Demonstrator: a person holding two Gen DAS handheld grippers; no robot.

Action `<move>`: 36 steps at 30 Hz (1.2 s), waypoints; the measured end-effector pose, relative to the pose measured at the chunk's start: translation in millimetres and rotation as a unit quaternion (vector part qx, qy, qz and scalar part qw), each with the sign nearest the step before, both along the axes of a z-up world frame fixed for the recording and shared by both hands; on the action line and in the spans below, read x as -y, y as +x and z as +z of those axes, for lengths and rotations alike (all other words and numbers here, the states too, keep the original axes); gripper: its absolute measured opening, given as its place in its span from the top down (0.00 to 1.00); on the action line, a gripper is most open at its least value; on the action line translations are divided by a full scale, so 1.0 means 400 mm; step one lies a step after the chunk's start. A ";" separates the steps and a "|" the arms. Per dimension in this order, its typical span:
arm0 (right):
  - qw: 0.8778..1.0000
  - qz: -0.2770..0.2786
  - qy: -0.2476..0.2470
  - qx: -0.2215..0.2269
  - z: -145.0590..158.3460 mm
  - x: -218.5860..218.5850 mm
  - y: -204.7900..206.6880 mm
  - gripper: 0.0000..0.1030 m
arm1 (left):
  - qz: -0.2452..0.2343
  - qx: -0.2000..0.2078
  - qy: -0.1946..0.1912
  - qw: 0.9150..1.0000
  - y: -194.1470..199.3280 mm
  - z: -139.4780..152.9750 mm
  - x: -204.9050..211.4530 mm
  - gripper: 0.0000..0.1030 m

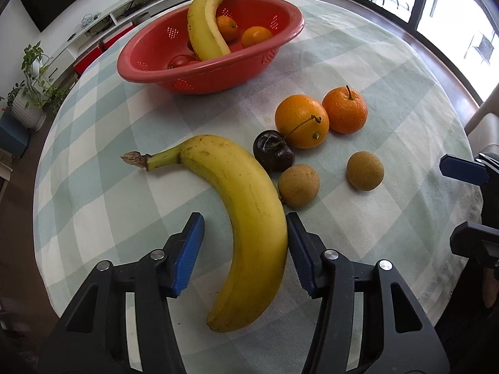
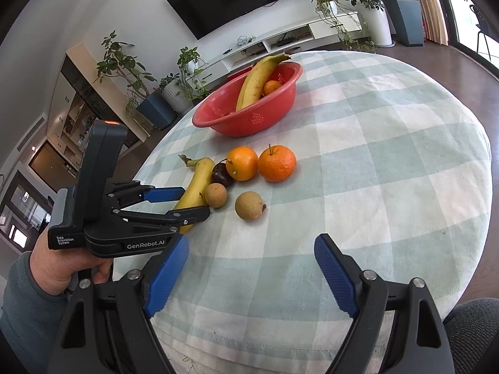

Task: Organize fruits
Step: 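Move the left tool to the large banana and close it around its middle, then lift the banana with the left tool while the right tool grasps a small brown fruit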

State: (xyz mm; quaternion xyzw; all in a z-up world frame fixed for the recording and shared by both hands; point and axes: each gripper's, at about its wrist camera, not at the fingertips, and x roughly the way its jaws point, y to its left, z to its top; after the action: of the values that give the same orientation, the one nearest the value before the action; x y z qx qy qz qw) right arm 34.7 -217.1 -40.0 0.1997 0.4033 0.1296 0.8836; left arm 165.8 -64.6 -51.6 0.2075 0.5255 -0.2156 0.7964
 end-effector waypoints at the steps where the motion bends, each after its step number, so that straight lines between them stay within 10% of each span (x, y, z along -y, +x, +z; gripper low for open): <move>1: 1.000 0.002 -0.004 -0.001 0.001 -0.002 0.003 0.17 | 0.000 -0.003 -0.002 1.000 0.004 -0.001 -0.001 0.50; 36: 0.995 0.030 -0.084 -0.040 -0.023 -0.060 0.054 0.19 | -0.022 -0.018 -0.073 0.997 -0.023 0.007 -0.089 0.70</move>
State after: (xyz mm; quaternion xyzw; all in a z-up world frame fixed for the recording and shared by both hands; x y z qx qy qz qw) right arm 56.4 -192.9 -49.1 0.1175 0.4533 0.1139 0.8762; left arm 156.8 -28.8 -48.9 0.1561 0.5182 -0.2752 0.7946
